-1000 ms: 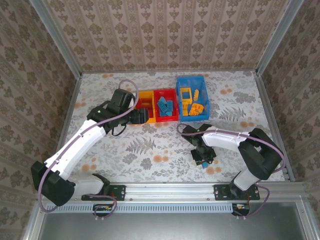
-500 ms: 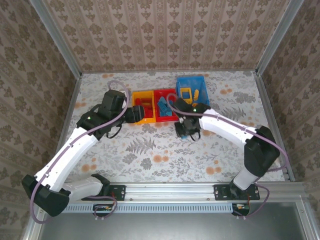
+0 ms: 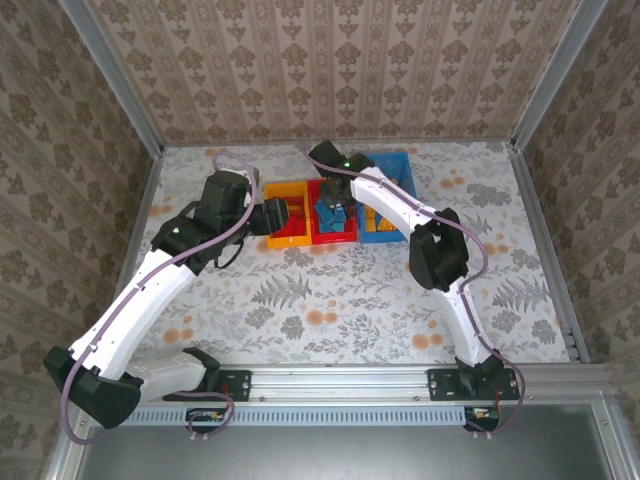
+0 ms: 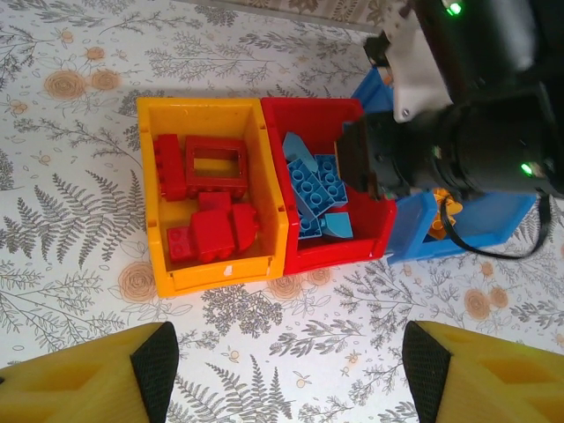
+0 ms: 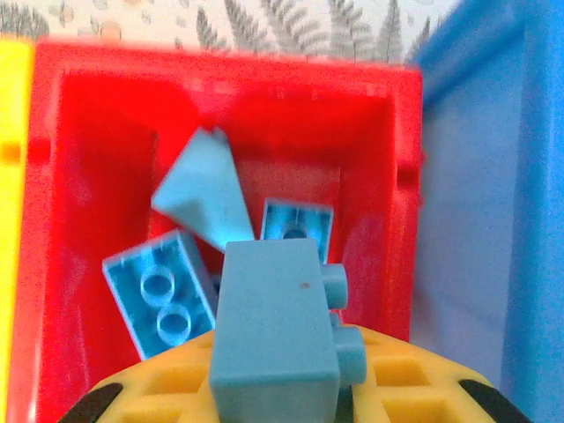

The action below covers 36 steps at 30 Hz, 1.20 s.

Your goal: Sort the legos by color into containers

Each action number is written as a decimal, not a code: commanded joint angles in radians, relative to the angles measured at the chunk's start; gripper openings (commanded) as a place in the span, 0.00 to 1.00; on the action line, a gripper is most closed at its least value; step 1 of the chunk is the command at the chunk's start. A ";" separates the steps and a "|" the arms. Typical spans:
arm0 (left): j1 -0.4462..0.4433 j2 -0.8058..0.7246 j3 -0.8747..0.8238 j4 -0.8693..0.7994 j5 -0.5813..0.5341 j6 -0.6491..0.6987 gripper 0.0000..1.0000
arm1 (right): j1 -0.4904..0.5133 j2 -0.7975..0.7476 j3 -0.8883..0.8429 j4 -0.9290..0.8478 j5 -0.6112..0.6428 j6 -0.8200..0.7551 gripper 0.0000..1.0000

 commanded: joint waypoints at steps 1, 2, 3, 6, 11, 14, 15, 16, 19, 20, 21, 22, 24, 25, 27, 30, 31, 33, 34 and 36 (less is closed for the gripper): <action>0.001 -0.007 0.025 -0.007 -0.009 0.001 0.72 | 0.002 0.099 0.154 -0.124 0.047 -0.021 0.17; 0.000 -0.013 0.022 -0.006 -0.008 -0.002 0.72 | 0.001 0.123 0.182 -0.142 0.053 -0.015 0.19; 0.001 -0.019 0.017 -0.005 -0.008 -0.005 0.72 | 0.002 0.140 0.202 -0.150 0.056 -0.008 0.21; 0.001 -0.038 0.004 0.005 0.007 -0.007 0.72 | 0.002 0.163 0.233 -0.146 0.039 0.001 0.29; 0.003 -0.049 -0.018 0.036 0.064 -0.017 0.73 | 0.017 0.159 0.257 -0.141 0.050 -0.009 0.40; 0.004 -0.047 -0.023 0.041 0.067 -0.023 0.73 | 0.019 0.142 0.283 -0.158 0.043 -0.002 0.46; 0.004 -0.046 -0.019 0.038 0.063 -0.019 0.73 | 0.020 0.129 0.286 -0.157 0.040 -0.005 0.47; 0.006 -0.044 -0.017 0.036 0.059 -0.017 0.73 | 0.020 0.110 0.288 -0.155 0.040 -0.009 0.48; 0.016 -0.041 -0.005 0.024 0.054 -0.015 0.73 | 0.020 0.035 0.290 -0.151 0.047 -0.020 0.51; 0.022 -0.041 -0.001 0.020 0.055 -0.017 0.73 | 0.019 0.004 0.285 -0.148 0.053 -0.026 0.52; 0.029 -0.043 0.001 0.012 0.056 -0.018 0.74 | 0.019 -0.038 0.264 -0.136 0.063 -0.040 0.53; 0.038 -0.047 0.003 0.006 0.062 -0.021 0.74 | 0.017 -0.093 0.217 -0.110 0.072 -0.054 0.55; 0.059 -0.055 -0.005 -0.003 0.075 -0.026 0.76 | 0.014 -0.236 0.045 0.007 0.088 -0.092 0.58; 0.075 -0.062 -0.014 -0.010 0.081 -0.033 0.76 | 0.012 -0.331 -0.087 0.099 0.092 -0.110 0.60; 0.111 -0.077 -0.039 -0.029 0.090 -0.052 0.78 | 0.000 -0.494 -0.296 0.233 0.089 -0.124 0.64; 0.207 -0.108 -0.084 -0.060 0.116 -0.082 0.99 | -0.011 -0.719 -0.593 0.355 0.099 -0.167 0.98; 0.239 -0.124 -0.104 -0.065 0.126 -0.085 1.00 | -0.017 -0.818 -0.701 0.406 0.096 -0.183 1.00; 0.301 -0.152 -0.140 -0.068 0.145 -0.085 1.00 | -0.038 -1.009 -0.902 0.456 0.093 -0.187 1.00; 0.330 -0.170 -0.164 -0.070 0.146 -0.084 1.00 | -0.054 -1.101 -1.003 0.459 0.093 -0.179 1.00; 0.380 -0.185 -0.196 -0.091 0.132 -0.084 1.00 | -0.083 -1.256 -1.156 0.412 0.111 -0.153 1.00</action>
